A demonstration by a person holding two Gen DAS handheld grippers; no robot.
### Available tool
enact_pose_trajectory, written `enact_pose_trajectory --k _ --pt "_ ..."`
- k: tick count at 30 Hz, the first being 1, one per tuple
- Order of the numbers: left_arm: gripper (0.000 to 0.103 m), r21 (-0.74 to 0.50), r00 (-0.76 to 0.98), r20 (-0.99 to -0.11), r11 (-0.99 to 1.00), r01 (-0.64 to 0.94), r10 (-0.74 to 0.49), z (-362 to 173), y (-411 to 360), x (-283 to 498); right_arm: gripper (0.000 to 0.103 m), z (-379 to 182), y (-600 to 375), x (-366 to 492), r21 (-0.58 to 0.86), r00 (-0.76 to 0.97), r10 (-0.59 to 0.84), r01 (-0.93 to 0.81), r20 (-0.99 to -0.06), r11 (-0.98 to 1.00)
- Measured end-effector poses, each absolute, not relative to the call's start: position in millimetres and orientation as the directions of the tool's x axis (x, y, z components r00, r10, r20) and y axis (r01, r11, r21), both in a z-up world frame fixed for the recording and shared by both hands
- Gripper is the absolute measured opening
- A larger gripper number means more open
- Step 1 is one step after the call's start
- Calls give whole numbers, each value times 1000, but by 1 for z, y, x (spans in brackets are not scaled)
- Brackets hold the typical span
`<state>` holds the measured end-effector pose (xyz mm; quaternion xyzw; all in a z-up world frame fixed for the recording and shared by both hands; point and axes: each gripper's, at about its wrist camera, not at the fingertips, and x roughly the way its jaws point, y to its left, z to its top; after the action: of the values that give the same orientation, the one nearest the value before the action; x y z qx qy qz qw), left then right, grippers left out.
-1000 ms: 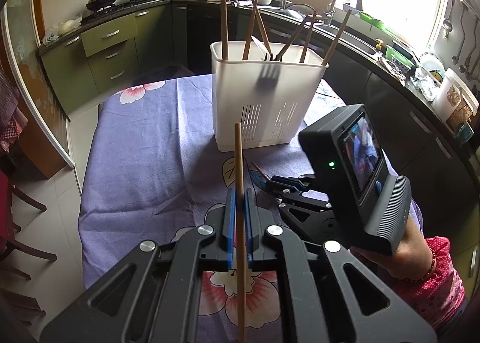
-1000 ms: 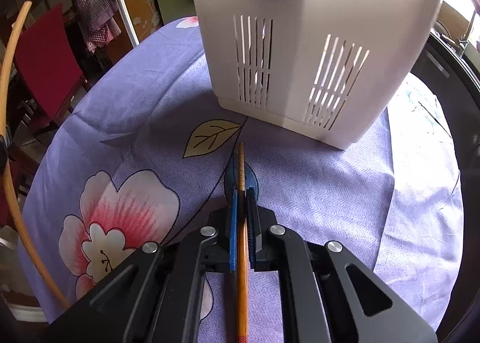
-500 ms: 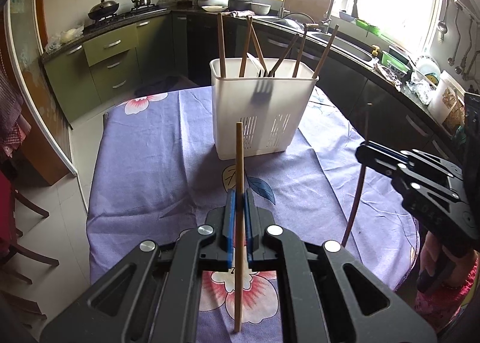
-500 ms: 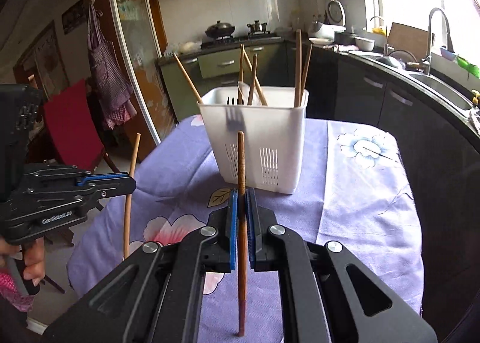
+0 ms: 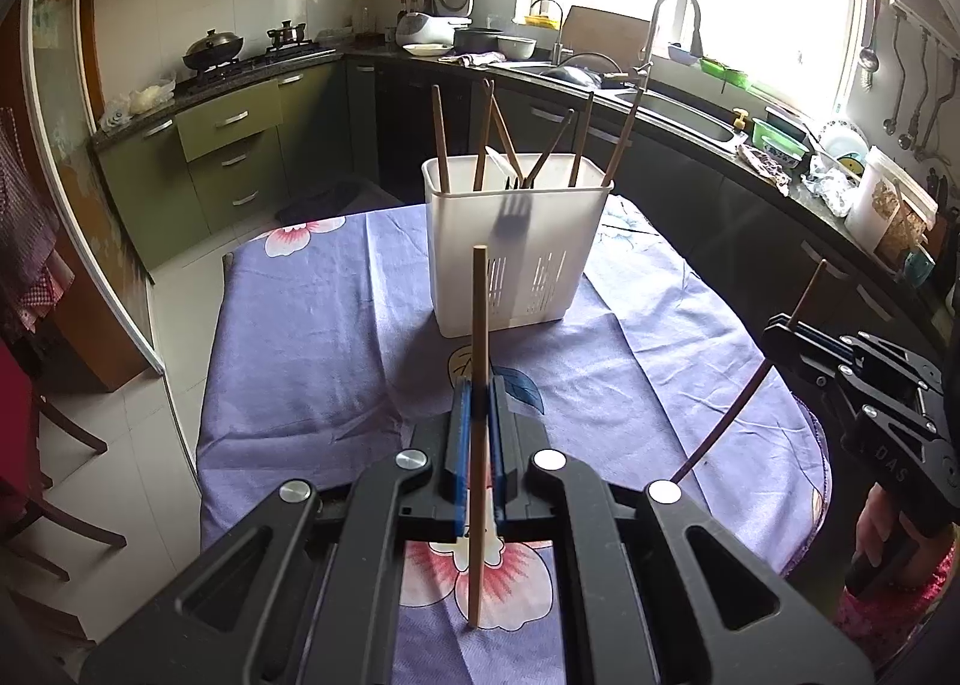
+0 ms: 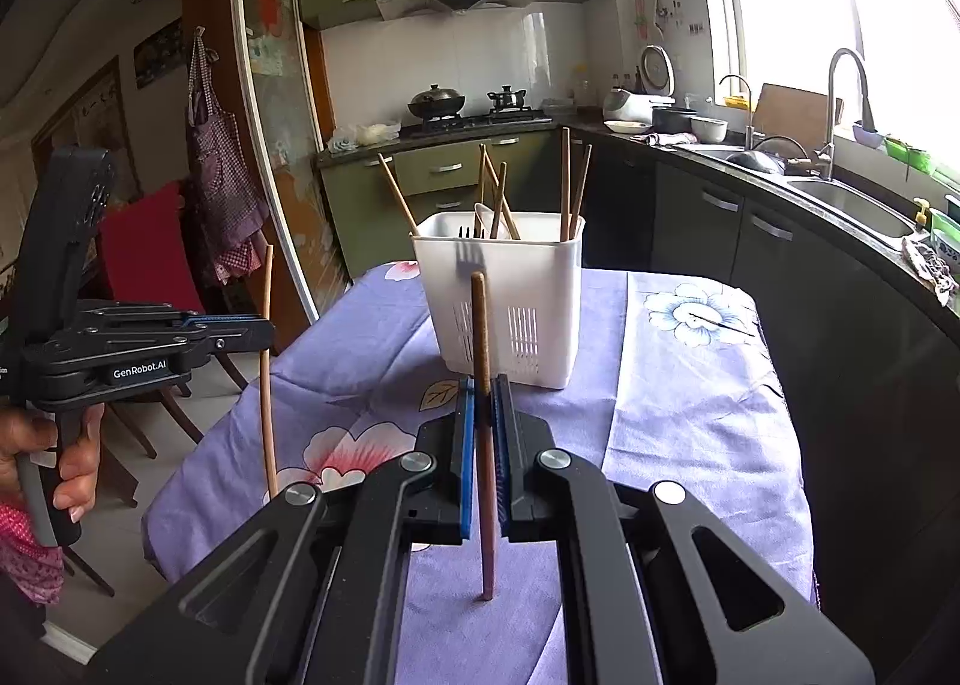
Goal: Organize utensils
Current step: 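Lift both held chopsticks upright and carry them above the white holder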
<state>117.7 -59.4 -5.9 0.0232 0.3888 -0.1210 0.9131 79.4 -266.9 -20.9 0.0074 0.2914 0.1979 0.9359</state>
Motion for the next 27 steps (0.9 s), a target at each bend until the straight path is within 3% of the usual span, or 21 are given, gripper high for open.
enact_pose_trajectory --k 27 --pt "6 -44 696 -685 966 256 -216 4 -59 101 7 -22 -262 79 133 749 382 -372 -542 919"
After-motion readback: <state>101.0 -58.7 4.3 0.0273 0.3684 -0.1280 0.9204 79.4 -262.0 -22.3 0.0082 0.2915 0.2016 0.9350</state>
